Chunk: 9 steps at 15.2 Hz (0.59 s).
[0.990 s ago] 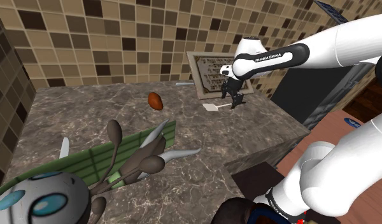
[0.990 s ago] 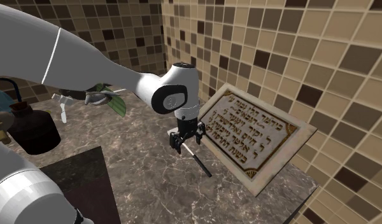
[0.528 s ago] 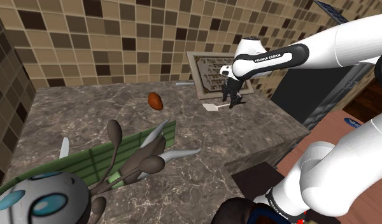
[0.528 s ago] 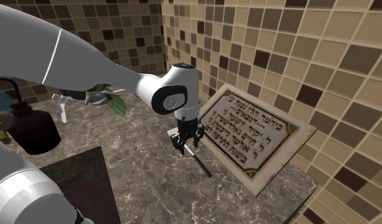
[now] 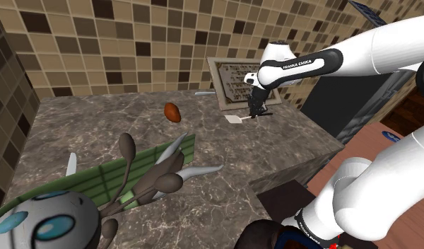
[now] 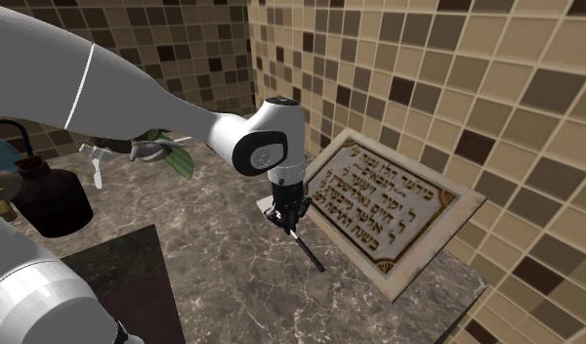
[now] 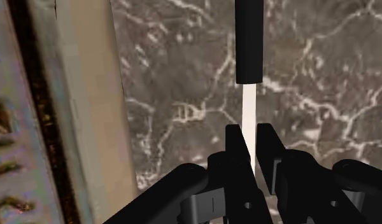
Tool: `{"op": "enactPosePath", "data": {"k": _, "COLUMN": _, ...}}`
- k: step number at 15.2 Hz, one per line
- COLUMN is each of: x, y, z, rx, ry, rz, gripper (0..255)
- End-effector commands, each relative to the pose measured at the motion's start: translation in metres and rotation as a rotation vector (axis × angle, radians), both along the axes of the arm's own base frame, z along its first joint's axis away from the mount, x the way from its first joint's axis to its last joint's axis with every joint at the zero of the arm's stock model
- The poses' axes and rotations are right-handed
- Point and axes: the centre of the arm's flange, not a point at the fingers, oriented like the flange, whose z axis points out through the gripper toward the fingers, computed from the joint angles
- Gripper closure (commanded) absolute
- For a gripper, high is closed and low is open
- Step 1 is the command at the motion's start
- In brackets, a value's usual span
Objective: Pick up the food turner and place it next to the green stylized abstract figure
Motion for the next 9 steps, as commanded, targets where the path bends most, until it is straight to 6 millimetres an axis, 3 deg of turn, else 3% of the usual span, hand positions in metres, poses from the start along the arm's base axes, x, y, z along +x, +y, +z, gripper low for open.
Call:
{"op": "enactPosePath", "data": {"k": 1, "x": 0.0, "y": 0.0, "z": 0.0, "rx": 0.0, "ry": 0.0, "rz": 0.0, "gripper": 255}}
{"op": "enactPosePath", "data": {"k": 9, "x": 0.0, "y": 0.0, "z": 0.042, "rx": 0.0, "ry": 0.0, "rz": 0.0, "gripper": 255}}
